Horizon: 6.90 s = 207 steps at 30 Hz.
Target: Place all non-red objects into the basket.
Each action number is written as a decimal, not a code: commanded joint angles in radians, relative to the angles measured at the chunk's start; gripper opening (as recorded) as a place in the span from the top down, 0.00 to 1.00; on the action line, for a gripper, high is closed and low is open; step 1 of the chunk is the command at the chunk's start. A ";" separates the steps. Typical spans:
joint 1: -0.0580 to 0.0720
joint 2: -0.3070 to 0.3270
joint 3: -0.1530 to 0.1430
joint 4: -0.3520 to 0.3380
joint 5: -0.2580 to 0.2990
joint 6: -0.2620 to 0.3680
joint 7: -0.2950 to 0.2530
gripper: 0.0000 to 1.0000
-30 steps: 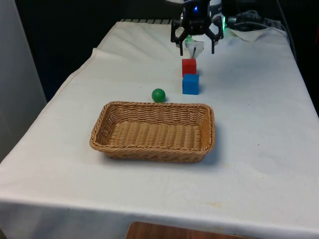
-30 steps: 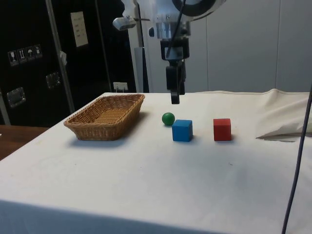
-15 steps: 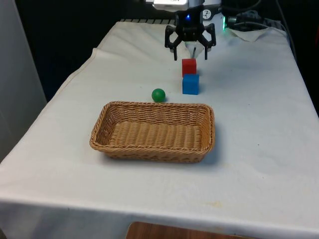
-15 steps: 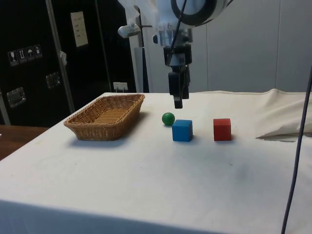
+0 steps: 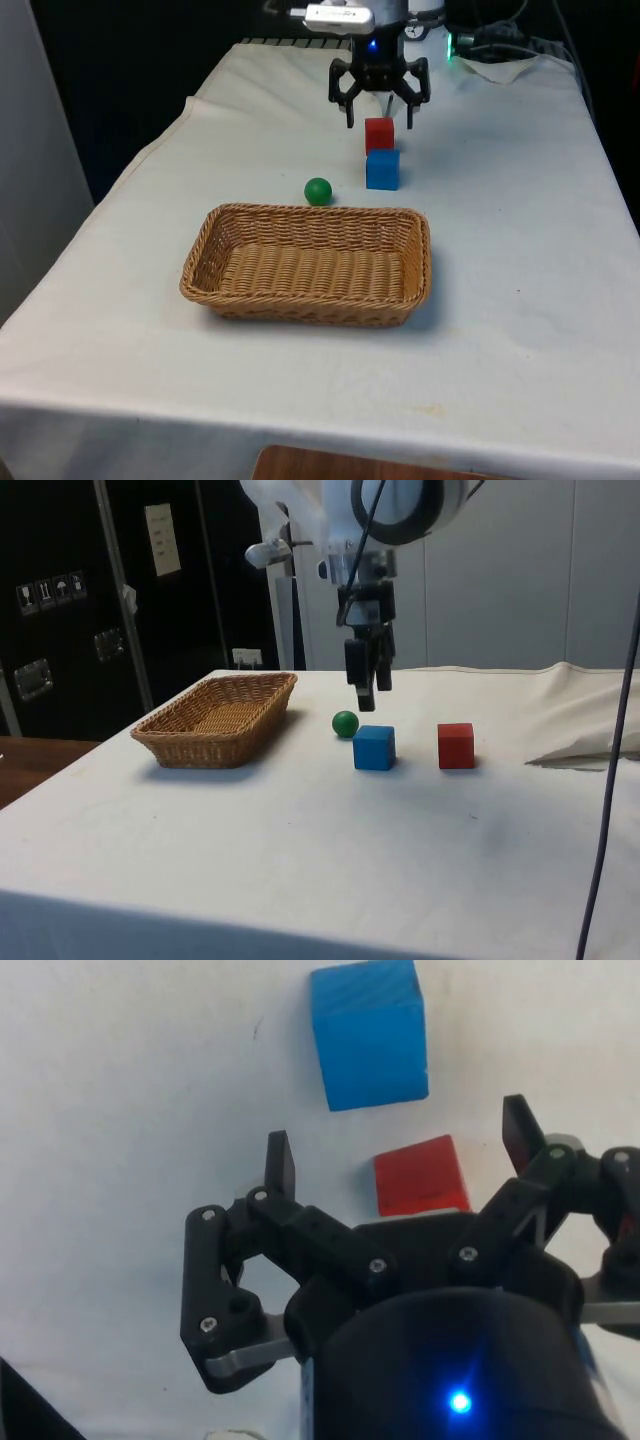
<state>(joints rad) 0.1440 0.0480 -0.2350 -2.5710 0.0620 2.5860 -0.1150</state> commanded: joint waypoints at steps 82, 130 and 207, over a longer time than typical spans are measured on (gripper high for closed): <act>0.003 0.203 0.032 -0.002 0.177 0.246 -0.125 0.99; -0.008 -0.141 0.003 -0.005 0.067 -0.043 -0.073 0.99; -0.023 0.287 0.033 0.629 0.068 -0.234 0.011 0.99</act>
<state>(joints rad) 0.1280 0.3240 -0.2060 -1.9530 0.1160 2.3550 -0.0930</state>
